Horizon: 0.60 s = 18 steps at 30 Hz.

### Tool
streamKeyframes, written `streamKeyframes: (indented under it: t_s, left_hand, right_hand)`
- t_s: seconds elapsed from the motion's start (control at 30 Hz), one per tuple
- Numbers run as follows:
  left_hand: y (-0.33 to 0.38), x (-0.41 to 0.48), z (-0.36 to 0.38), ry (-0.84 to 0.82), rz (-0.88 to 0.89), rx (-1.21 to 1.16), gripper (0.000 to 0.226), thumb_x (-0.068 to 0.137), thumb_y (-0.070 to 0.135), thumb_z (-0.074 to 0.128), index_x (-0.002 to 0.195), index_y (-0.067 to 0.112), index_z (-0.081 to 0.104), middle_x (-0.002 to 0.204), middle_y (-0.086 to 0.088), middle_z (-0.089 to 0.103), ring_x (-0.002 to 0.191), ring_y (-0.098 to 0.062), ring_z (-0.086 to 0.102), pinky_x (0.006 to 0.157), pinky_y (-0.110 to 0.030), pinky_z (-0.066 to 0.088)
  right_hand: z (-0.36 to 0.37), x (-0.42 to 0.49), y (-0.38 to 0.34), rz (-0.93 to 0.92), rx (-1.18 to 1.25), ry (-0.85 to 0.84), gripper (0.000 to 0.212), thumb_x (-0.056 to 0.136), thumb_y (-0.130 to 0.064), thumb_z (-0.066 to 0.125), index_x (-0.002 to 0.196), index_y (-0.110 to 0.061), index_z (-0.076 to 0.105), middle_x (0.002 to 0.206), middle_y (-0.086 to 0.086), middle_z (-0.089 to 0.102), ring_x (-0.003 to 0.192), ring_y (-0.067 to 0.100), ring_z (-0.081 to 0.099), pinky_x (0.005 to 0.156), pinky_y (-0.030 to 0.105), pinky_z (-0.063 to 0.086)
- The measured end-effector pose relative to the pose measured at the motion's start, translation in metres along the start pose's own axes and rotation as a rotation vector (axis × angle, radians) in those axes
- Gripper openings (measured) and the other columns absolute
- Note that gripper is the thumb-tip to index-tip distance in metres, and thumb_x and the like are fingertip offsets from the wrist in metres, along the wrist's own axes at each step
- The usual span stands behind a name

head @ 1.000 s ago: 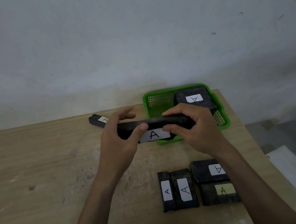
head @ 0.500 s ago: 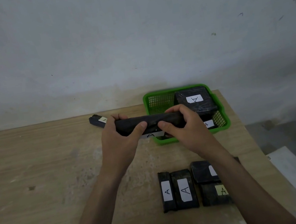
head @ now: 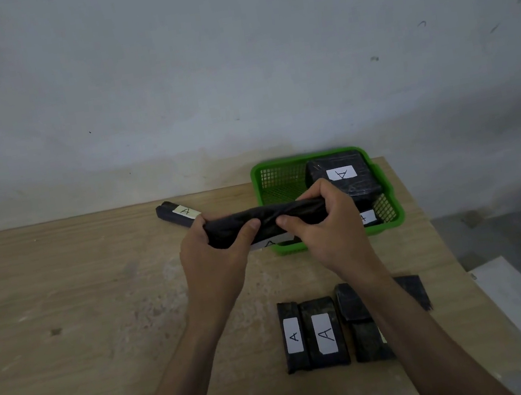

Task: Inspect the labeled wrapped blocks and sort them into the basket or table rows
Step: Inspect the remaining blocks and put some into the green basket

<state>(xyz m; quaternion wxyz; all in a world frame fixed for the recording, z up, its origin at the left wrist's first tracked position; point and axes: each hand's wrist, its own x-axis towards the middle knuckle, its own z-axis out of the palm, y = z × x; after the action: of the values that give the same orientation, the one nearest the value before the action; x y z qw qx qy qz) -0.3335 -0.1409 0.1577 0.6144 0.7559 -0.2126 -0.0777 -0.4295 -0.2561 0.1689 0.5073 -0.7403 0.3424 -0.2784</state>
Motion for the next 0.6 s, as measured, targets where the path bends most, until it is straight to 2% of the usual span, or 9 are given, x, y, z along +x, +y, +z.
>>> streamKeyframes:
  t_s: [0.17,0.3,0.37,0.47,0.6]
  left_hand:
    - [-0.002,0.001,0.002,0.034,0.033,0.019,0.023,0.074,0.024,0.078,0.082,0.015,0.058,0.077,0.007,0.065,0.072,0.001,0.063,0.063,-0.013,0.052]
    - [0.001,-0.003,0.006,0.083,0.090,0.023,0.024,0.075,0.021,0.077,0.079,0.023,0.053,0.075,0.012,0.061,0.070,0.007,0.061,0.061,-0.008,0.048]
    - [0.002,-0.001,0.005,0.067,0.083,0.027,0.023,0.076,0.022,0.077,0.082,0.019,0.055,0.075,0.011,0.061,0.070,0.007,0.061,0.060,-0.007,0.047]
    - [0.001,0.007,-0.001,0.010,0.049,0.009,0.022,0.078,0.022,0.074,0.087,0.019,0.055,0.079,0.010,0.060,0.070,0.007,0.059,0.060,-0.008,0.046]
    - [-0.003,0.014,-0.010,-0.009,-0.009,-0.061,0.014,0.085,0.026,0.066,0.097,0.025,0.060,0.087,0.014,0.061,0.077,0.009,0.059,0.068,-0.014,0.052]
  right_hand:
    - [0.002,-0.002,-0.004,-0.002,-0.017,0.030,0.027,0.076,-0.015,0.079,0.081,-0.014,0.052,0.076,-0.003,0.059,0.065,0.003,0.057,0.057,0.011,0.045]
    - [0.003,-0.003,-0.006,-0.029,-0.016,0.075,0.027,0.076,-0.014,0.079,0.082,-0.012,0.052,0.077,-0.005,0.058,0.067,0.002,0.057,0.058,0.009,0.045]
    - [0.003,-0.003,-0.007,-0.042,-0.022,0.075,0.026,0.077,-0.015,0.078,0.083,-0.013,0.052,0.077,-0.007,0.058,0.069,0.000,0.057,0.059,0.009,0.045]
    - [-0.001,-0.002,-0.004,-0.072,-0.013,-0.015,0.019,0.084,-0.017,0.071,0.093,-0.016,0.054,0.085,-0.009,0.058,0.078,-0.002,0.058,0.067,0.010,0.048]
    - [-0.014,0.003,0.001,0.025,0.102,-0.209,0.022,0.091,-0.019,0.061,0.111,-0.027,0.056,0.106,-0.008,0.063,0.099,0.009,0.064,0.086,0.029,0.056]
